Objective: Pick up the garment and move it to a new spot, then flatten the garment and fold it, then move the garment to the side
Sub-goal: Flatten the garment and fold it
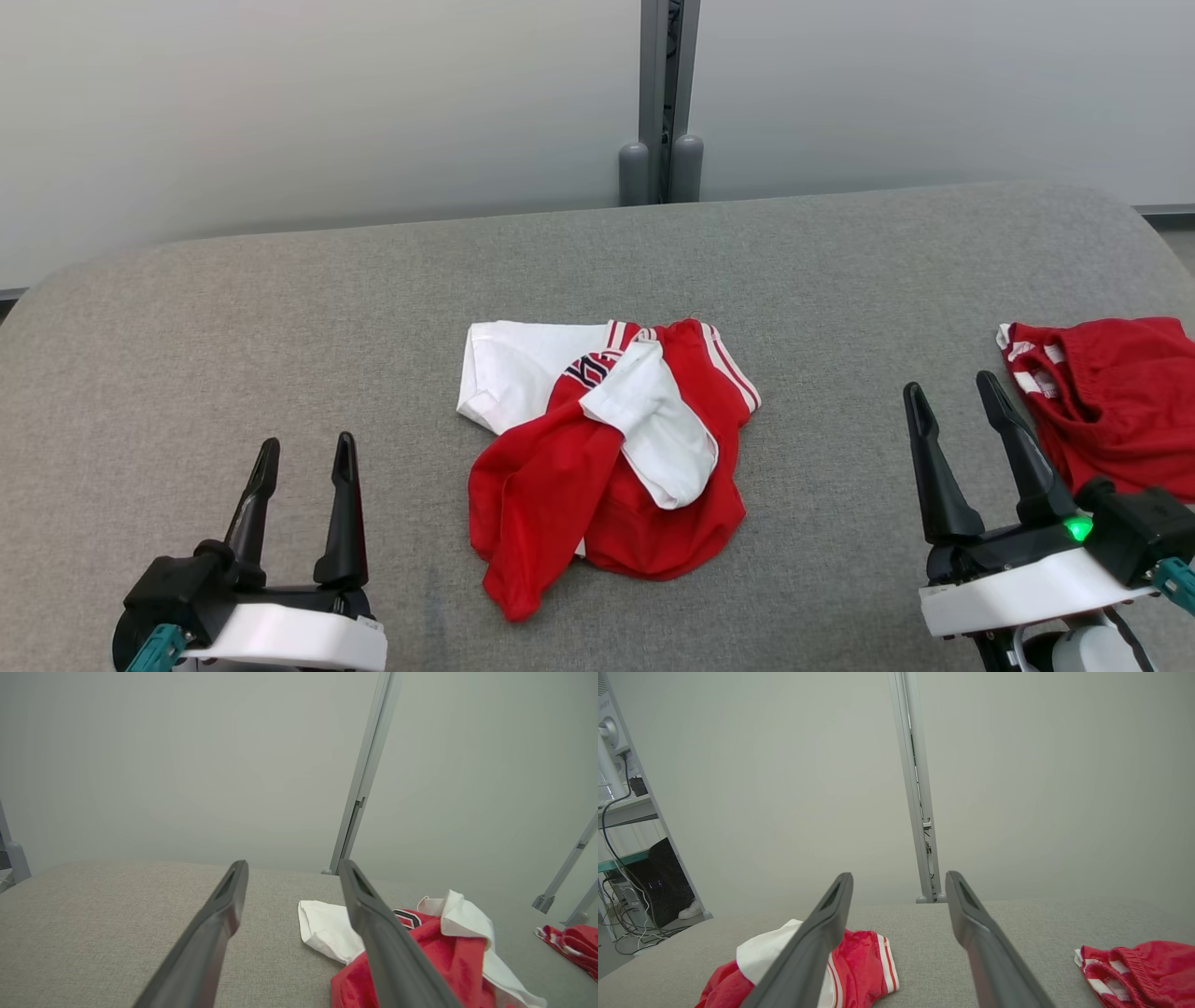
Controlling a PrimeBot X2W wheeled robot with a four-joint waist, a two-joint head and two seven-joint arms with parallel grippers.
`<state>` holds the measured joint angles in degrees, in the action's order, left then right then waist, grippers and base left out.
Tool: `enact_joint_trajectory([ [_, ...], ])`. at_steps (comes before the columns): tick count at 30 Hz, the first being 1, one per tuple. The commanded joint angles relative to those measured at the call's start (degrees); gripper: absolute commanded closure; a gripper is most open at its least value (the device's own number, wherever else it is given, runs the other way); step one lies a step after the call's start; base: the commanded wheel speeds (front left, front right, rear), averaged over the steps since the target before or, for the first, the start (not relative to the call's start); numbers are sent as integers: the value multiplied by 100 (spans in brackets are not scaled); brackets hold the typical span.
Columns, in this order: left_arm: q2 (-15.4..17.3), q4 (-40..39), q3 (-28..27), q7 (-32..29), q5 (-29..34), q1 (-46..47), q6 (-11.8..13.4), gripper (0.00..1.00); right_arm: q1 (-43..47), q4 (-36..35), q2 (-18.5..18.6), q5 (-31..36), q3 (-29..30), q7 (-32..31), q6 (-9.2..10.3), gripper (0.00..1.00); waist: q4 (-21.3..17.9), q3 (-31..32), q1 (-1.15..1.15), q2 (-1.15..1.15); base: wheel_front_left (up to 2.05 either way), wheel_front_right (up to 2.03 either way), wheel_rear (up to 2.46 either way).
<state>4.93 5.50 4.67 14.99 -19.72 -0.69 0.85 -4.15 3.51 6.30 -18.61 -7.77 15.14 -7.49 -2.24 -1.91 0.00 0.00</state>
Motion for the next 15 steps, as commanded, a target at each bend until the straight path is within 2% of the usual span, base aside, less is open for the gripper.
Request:
enact_joint_trajectory([
  [1, 10, 16, -32, 26, 28, 45, -27, 0, 4, 13, 50, 25, 10, -2, -1, 0, 9, 8, 0, 0, 0, 0, 0],
  [9, -78, 103, -127, 26, 122, 48, -135, 0, -31, 38, 72, 11, -110, -2, -1, 0, 30, 45, 0, 0, 0, 0, 0],
  [15, -114, 164, -87, 26, 165, 145, -197, 0, -485, 315, 150, 4, -1101, -3, -1, 0, 136, 8, 0, 0, 0, 0, 0],
])
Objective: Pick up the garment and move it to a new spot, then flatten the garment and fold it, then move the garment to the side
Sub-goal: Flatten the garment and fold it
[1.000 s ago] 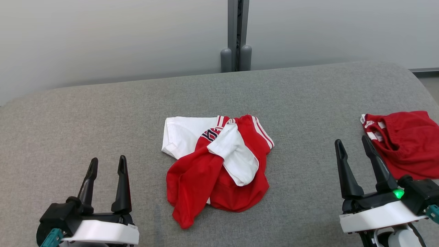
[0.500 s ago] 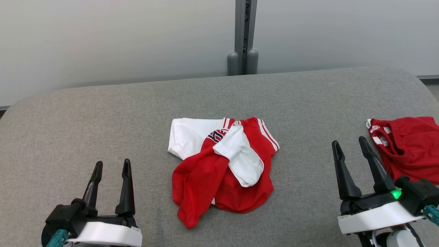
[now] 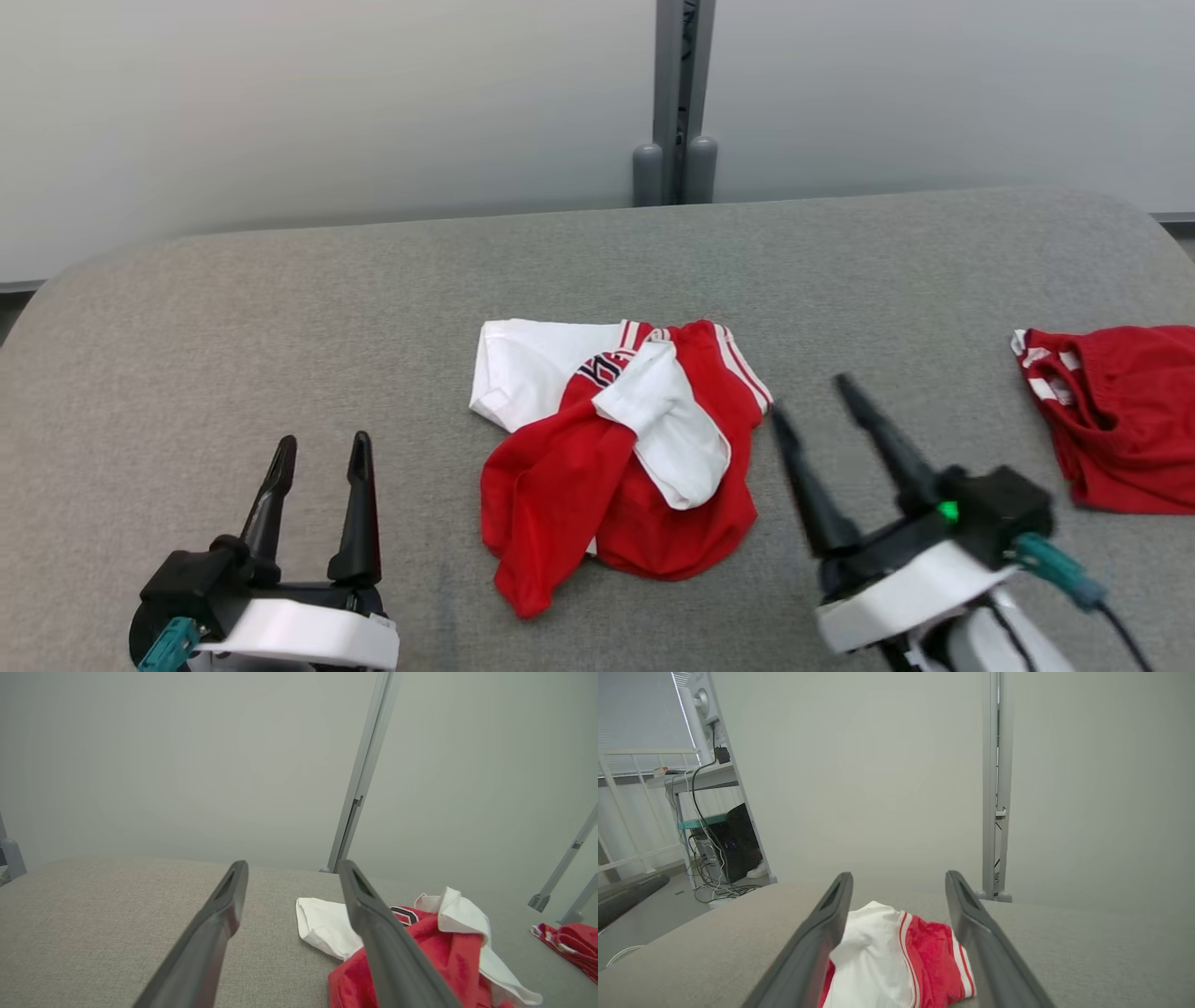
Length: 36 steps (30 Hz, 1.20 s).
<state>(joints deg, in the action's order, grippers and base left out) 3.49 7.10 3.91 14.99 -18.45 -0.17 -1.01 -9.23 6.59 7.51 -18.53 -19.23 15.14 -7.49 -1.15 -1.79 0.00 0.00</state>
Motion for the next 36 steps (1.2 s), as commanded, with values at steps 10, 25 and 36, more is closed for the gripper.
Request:
enact_joint_trajectory([
  [10, -40, 112, 64, 26, -75, 181, -35, 0, -1104, 1208, 46, 44, -1100, -1187, -1, 0, 663, -123, 0, 0, 0, 0, 0],
  [25, -50, 136, 186, 26, -268, 190, 35, 0, -1704, 1934, -298, 483, -561, -3192, 0, 0, 1130, -115, 0, 0, 0, 0, 0],
  [36, -49, 130, 143, 26, -224, 149, 24, 0, -1468, 1769, -440, 1138, 145, -3487, 0, 100, 1042, -101, 0, 0, 0, 0, 0],
])
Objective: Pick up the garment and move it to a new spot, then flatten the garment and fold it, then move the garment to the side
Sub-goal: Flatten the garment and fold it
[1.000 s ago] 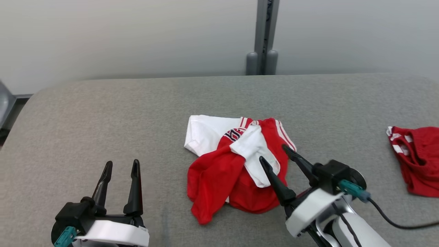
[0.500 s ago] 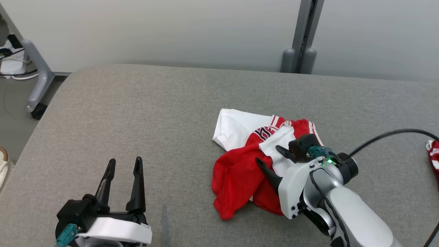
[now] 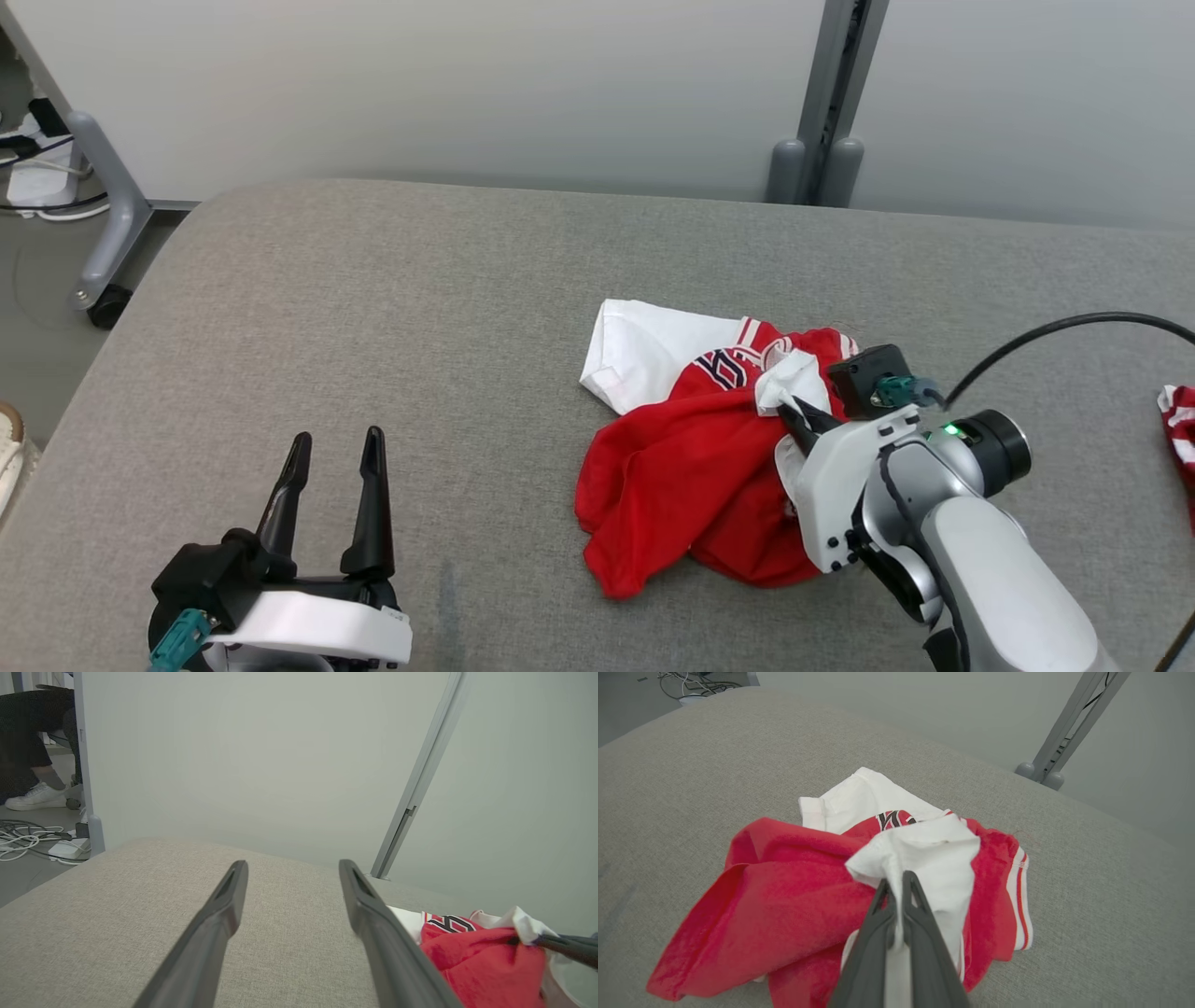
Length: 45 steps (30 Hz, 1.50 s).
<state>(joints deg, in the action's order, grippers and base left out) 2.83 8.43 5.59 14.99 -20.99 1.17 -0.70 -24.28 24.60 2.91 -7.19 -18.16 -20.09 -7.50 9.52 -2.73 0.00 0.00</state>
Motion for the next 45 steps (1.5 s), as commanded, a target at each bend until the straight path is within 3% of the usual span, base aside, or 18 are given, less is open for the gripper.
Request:
enact_joint_trajectory([
  [1, 16, -1, -29, 26, 31, 20, -16, 0, 43, -67, 16, 18, 78, 60, 1, 100, -53, -15, 0, 0, 0, 0, 0],
  [5, 17, 14, -32, 26, 55, 31, -33, 0, 153, -265, 18, -74, 331, 241, 1, 100, -180, -23, 0, 0, 0, 0, 0],
  [18, 14, 10, -138, 26, 176, 120, -125, 0, 1121, -1306, 17, -319, 1923, 659, 0, 100, -981, -195, 0, 0, 0, 0, 0],
  [31, 18, 116, -200, 26, 246, 214, -209, 0, 2384, -1735, 15, -722, 2358, 194, 0, 100, -1448, -298, 0, 0, 0, 0, 0],
  [32, 18, 131, -195, 26, 248, 216, -219, 0, 2464, -1702, 15, -735, 2364, 91, 0, 86, -1459, -295, 0, 0, 0, 0, 0],
  [33, 19, 147, -192, 26, 250, 218, -230, 0, 2538, -1681, 15, -745, 2365, -14, 0, 59, -1465, -291, 0, 0, 0, 0, 0],
  [34, 19, 161, -189, 26, 253, 224, -228, 0, 2586, -1693, 15, -733, 2373, -88, 0, 0, -1467, -287, 0, 0, 0, 0, 0],
  [37, 19, 215, -185, 26, 254, 231, -246, 0, 2635, -1823, 21, -783, 2522, -102, 0, 0, -1447, -271, 0, 0, 0, 0, 0],
  [45, 16, 439, -61, 16, 240, 235, -313, 0, 2353, -2447, 15, -1023, 2919, 632, 0, 0, -1247, -143, 0, 0, 0, 0, 0],
])
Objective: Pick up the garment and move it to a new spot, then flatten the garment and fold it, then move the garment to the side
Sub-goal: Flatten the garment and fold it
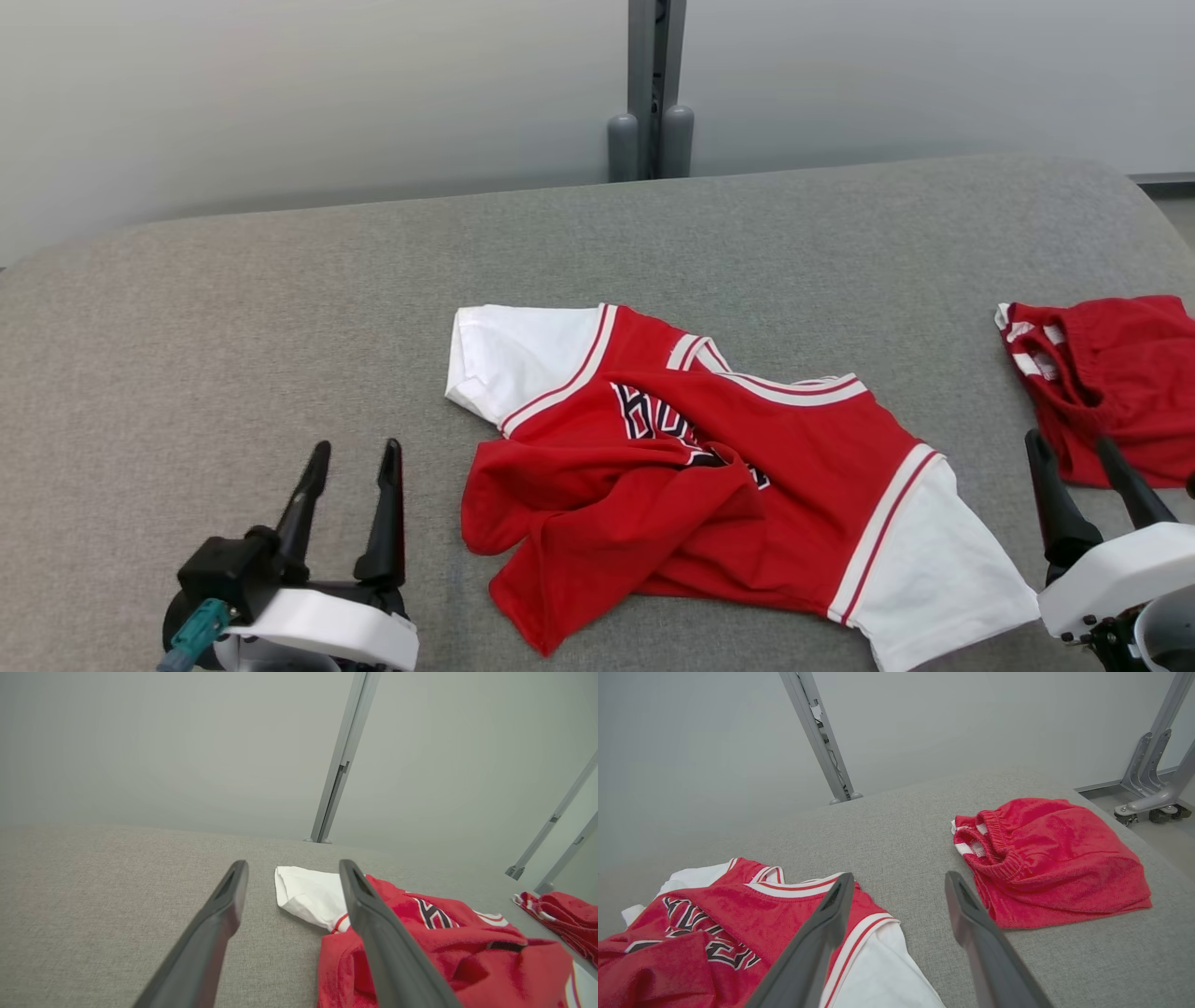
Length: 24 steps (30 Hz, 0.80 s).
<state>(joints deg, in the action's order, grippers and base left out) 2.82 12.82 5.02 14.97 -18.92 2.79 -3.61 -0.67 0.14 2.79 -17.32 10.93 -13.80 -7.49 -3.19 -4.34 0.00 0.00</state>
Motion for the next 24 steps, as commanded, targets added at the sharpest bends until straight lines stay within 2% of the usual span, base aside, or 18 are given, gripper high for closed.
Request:
enact_joint_trajectory([
  [1, 18, 53, 37, -24, 15, 90, -51, 0, -19, -43, 25, -13, 24, 93, -1, 0, 53, 34, 0, 0, 0, 0, 0],
  [7, 140, 340, 319, -599, -161, 240, -224, 0, -97, -44, 28, -142, -167, 509, -1, 0, 162, 76, 0, 0, 0, 0, 0],
  [14, 624, 830, 1236, -2258, -110, 717, -374, 0, -155, 159, 28, -59, -328, 626, -1, 0, 108, 49, 0, 0, 0, 0, 0],
  [18, 696, 1118, 1446, -2572, -432, 1058, -392, 0, -238, 224, 29, -104, -427, 639, -1, 0, -41, -81, 0, 0, 0, 0, 0],
  [21, 884, 1336, 1880, -2894, -698, 1307, -397, 0, -276, 283, 29, -111, -473, 669, -1, 0, -154, -191, 0, 0, 0, 0, 0],
  [24, 1033, 1464, 2210, -2946, -917, 1618, -387, 0, -371, 333, 29, -74, -488, 710, -1, 0, -265, -310, 0, 0, 0, 0, 0],
])
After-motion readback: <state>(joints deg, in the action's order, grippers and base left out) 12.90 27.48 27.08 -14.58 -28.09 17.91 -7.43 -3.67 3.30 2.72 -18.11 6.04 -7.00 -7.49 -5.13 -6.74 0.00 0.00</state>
